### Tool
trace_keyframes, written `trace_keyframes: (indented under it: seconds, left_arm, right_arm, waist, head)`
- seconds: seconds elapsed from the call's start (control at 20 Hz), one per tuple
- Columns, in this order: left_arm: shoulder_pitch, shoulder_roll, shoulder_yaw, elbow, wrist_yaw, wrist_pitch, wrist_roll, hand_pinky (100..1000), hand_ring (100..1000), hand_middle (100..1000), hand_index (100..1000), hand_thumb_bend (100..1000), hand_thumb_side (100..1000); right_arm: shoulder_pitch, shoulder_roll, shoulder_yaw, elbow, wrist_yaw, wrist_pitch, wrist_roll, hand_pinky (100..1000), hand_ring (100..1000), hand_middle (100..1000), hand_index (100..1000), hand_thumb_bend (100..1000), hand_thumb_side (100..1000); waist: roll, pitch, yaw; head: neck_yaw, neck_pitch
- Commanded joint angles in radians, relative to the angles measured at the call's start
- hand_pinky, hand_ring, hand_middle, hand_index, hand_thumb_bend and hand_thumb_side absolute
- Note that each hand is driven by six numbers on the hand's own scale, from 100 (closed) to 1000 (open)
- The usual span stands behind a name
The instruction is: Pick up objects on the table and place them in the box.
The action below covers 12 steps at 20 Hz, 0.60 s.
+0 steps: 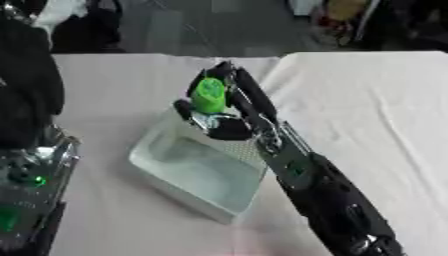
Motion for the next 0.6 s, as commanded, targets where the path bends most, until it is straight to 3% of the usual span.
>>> trace_keyframes:
  seconds: [0.05,0.35,0.6]
  left_arm:
    - [-0.017,0.013,0.008,-0.015,-0.004,0.002,0.0,528,676,802,790,284,1000]
    - [-0.017,0.012,0.007,-0.015,-0.004,0.002,0.0,528,676,802,790,284,1000]
    - [-0.018,0.012,0.007,-0.015,-0.004,0.002,0.0,528,676,802,790,284,1000]
  right_arm:
    - [-0.01,0.003,-0.003,-0.016,0.043,-0.008,-0.024,100,153,293,511,386,774]
    - [-0.01,0.006,-0.002,-0.008,0.073,-0.015,-0.032,100,360,442,639,415,819]
    - [-0.01,0.006,-0.002,-0.003,0.079,-0.023,-0.03,100,416,491,699,438,857]
  waist:
    - [0.003,-0.014,0.001]
    - [0.003,-0.014,0.001]
    - [0.003,-0.014,0.001]
  head:
    - [-0.004,-0.005]
    - [-0.003,-0.005]
    - [-0.002,-0.006]
